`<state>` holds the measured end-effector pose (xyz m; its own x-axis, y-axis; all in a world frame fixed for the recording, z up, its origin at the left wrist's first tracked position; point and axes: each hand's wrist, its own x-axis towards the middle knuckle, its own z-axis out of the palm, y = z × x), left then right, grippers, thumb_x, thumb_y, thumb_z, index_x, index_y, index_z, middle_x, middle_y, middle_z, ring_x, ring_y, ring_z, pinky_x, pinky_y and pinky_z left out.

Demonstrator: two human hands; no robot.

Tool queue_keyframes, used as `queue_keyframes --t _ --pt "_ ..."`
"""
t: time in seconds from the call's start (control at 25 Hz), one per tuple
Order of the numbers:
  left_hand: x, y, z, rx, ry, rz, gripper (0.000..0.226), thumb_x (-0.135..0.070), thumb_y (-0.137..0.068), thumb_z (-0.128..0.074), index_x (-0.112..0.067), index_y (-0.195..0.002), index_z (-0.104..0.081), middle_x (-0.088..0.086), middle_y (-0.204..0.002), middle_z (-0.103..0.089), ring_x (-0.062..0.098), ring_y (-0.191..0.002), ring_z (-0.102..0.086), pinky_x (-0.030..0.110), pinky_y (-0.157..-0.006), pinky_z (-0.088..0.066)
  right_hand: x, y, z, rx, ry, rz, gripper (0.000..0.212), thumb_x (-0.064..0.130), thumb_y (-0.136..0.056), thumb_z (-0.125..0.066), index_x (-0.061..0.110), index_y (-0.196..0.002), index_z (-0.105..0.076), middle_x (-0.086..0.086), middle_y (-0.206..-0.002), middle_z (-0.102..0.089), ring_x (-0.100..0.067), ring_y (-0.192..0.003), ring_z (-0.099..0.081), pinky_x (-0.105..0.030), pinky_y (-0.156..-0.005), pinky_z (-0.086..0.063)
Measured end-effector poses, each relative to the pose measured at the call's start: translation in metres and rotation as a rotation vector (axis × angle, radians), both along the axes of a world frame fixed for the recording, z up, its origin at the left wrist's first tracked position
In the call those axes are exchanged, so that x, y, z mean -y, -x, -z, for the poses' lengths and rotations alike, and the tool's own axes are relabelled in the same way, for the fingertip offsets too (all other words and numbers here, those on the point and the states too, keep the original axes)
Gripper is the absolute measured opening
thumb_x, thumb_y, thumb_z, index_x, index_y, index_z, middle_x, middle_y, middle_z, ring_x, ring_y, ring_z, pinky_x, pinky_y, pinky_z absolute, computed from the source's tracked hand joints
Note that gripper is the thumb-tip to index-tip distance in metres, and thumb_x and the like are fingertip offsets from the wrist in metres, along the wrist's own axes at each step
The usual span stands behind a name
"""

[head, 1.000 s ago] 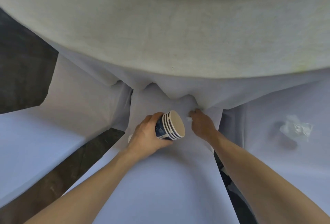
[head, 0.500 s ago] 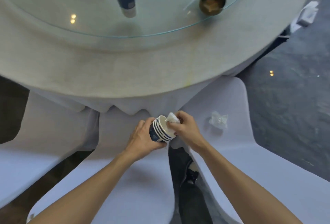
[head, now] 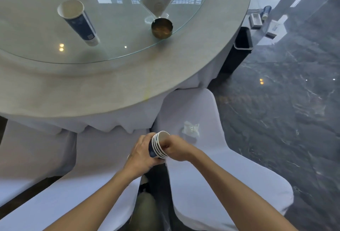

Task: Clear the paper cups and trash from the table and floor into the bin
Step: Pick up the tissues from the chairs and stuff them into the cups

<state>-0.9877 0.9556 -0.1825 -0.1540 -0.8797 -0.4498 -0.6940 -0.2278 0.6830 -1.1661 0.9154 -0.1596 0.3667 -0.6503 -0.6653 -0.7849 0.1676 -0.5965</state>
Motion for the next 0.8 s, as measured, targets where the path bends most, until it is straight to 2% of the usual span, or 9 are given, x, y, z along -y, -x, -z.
queue_keyframes --t 0.04,0.12,0.2,0.28,0.36,0.52,0.68,0.8 --pt "-0.001 0.003 0.003 0.005 -0.011 0.006 0.092 -0.051 -0.053 -0.091 -0.053 -0.131 -0.043 -0.025 -0.121 -0.051 0.008 -0.109 -0.061 0.033 -0.086 -0.056 0.000 0.003 0.003 -0.046 -0.030 -0.073 0.034 0.003 -0.093 -0.054 0.008 -0.123 -0.067 -0.013 -0.115 -0.072 -0.031 -0.099 -0.066 -0.044 -0.085 -0.058" --pt "-0.003 0.009 0.013 0.006 -0.038 0.006 0.092 -0.049 -0.055 -0.093 -0.050 -0.134 -0.044 -0.020 -0.125 -0.052 0.010 -0.112 -0.061 0.032 -0.088 -0.055 -0.001 0.008 0.007 -0.119 -0.024 -0.220 0.032 0.004 -0.095 -0.056 0.008 -0.125 -0.066 -0.014 -0.119 -0.069 -0.034 -0.101 -0.064 -0.041 -0.081 -0.054" --pt "-0.002 0.013 0.027 -0.006 -0.048 -0.011 0.092 -0.046 -0.058 -0.095 -0.046 -0.135 -0.046 -0.017 -0.126 -0.053 0.011 -0.112 -0.061 0.030 -0.089 -0.054 -0.002 0.011 0.010 -0.154 0.172 -0.291 0.032 0.005 -0.094 -0.060 0.010 -0.124 -0.070 -0.012 -0.122 -0.067 -0.033 -0.102 -0.065 -0.039 -0.079 -0.053" --pt "0.006 0.014 0.041 -0.031 -0.068 -0.017 0.091 -0.043 -0.060 -0.096 -0.044 -0.136 -0.046 -0.015 -0.127 -0.054 0.012 -0.114 -0.061 0.032 -0.092 -0.053 -0.001 0.018 0.018 -0.202 0.366 -0.203 0.030 0.005 -0.093 -0.059 0.015 -0.116 -0.076 -0.009 -0.118 -0.067 -0.033 -0.100 -0.067 -0.040 -0.079 -0.054" --pt "0.018 0.014 0.055 -0.052 -0.060 -0.027 0.091 -0.040 -0.060 -0.096 -0.041 -0.136 -0.047 -0.012 -0.126 -0.055 0.015 -0.116 -0.061 0.031 -0.093 -0.051 0.011 0.031 0.031 -0.241 0.425 -0.022 0.031 0.005 -0.093 -0.055 0.017 -0.111 -0.077 -0.008 -0.114 -0.067 -0.033 -0.099 -0.067 -0.042 -0.079 -0.055" --pt "0.032 0.018 0.076 -0.065 -0.070 -0.042 0.090 -0.036 -0.061 -0.095 -0.035 -0.137 -0.047 -0.006 -0.129 -0.054 0.020 -0.120 -0.058 0.035 -0.097 -0.050 0.035 0.058 0.065 -0.304 0.316 0.178 0.037 0.011 -0.099 -0.051 0.018 -0.133 -0.063 -0.011 -0.128 -0.060 -0.035 -0.109 -0.063 -0.042 -0.087 -0.054" --pt "0.037 0.026 0.099 -0.056 -0.111 -0.079 0.089 -0.046 -0.060 -0.094 -0.035 -0.135 -0.048 -0.006 -0.126 -0.055 0.019 -0.118 -0.058 0.042 -0.099 -0.052 0.046 0.080 0.127 -0.370 0.125 0.223 0.054 0.019 -0.099 -0.055 0.024 -0.151 -0.043 -0.013 -0.141 -0.049 -0.037 -0.113 -0.061 -0.044 -0.094 -0.053" --pt "0.044 0.031 0.125 -0.069 -0.114 -0.120 0.088 -0.045 -0.060 -0.094 -0.033 -0.135 -0.050 -0.003 -0.129 -0.057 0.021 -0.120 -0.058 0.047 -0.101 -0.052 0.055 0.093 0.183 -0.389 0.049 0.209 0.062 0.020 -0.097 -0.058 0.026 -0.155 -0.036 -0.014 -0.142 -0.045 -0.039 -0.107 -0.064 -0.045 -0.090 -0.055"
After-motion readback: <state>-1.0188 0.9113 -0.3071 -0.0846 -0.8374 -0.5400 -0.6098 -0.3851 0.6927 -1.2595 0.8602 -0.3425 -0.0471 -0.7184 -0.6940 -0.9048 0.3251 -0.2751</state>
